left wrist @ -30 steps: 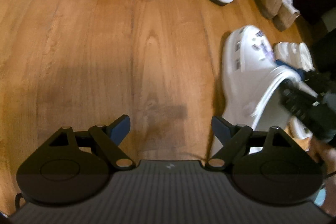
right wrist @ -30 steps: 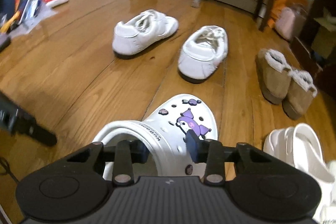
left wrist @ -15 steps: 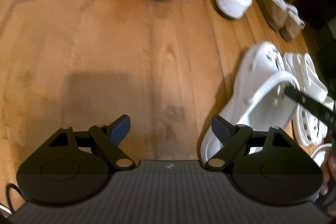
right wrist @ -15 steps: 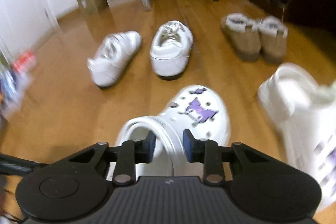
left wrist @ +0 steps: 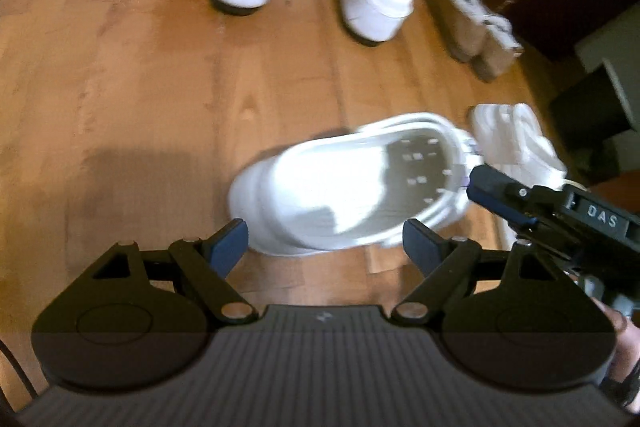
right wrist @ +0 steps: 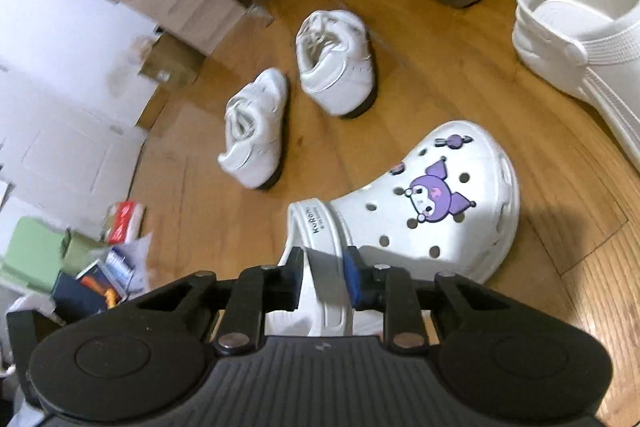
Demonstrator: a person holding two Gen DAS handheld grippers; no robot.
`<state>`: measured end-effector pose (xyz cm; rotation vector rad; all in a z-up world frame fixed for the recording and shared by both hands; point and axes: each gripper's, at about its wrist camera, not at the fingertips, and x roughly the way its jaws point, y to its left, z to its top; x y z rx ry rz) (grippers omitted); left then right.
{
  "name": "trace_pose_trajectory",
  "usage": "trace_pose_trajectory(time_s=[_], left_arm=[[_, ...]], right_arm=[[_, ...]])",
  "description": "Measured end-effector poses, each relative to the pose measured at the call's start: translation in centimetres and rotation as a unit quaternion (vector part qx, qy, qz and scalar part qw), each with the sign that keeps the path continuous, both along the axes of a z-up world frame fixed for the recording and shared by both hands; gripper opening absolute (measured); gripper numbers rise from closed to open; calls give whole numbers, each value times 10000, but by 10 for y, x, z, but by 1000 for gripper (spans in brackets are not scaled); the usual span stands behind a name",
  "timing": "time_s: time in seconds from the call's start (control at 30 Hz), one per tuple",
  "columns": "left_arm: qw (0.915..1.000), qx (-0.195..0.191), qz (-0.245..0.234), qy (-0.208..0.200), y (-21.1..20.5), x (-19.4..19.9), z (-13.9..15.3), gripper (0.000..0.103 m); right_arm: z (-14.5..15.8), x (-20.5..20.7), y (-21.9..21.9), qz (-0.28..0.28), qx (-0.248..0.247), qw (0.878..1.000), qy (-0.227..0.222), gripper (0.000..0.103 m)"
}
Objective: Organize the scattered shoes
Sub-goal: 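Grasp the Croc heel with the right gripper while the left gripper releases it, then carry the Croc with the right gripper and set it beside the other Croc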
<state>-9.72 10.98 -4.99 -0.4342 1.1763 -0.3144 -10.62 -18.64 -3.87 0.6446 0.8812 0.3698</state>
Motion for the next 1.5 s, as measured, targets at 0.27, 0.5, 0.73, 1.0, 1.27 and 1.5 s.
trace_pose_trajectory(time_s=[0.27, 0.5, 0.73, 1.0, 1.27, 1.5], left_arm=[[9931, -985, -88, 636, -2, 1, -16, 85], [9908, -1031, -191, 851, -14, 0, -25, 85], [9947, -483, -480, 766, -28, 0, -26, 85], [9948, -367, -611, 731, -20, 0, -26, 85], [9952, -334, -493, 781, -16, 9, -32, 85], [9958, -381, -406, 734, -11, 8, -30, 85]], right_arm=[[13, -18, 42, 2055, -2843, 9267, -1349, 87], [-1, -11, 68, 3671, -4066, 8175, -1776, 75], [-9, 13, 79, 4569, -4487, 7394, -2078, 91], [-41, 44, 104, 5465, -4359, 6845, -2067, 103], [-49, 34, 97, 4587, -4220, 7509, -2184, 102], [-26, 32, 70, 2640, -3198, 9030, -1125, 82]])
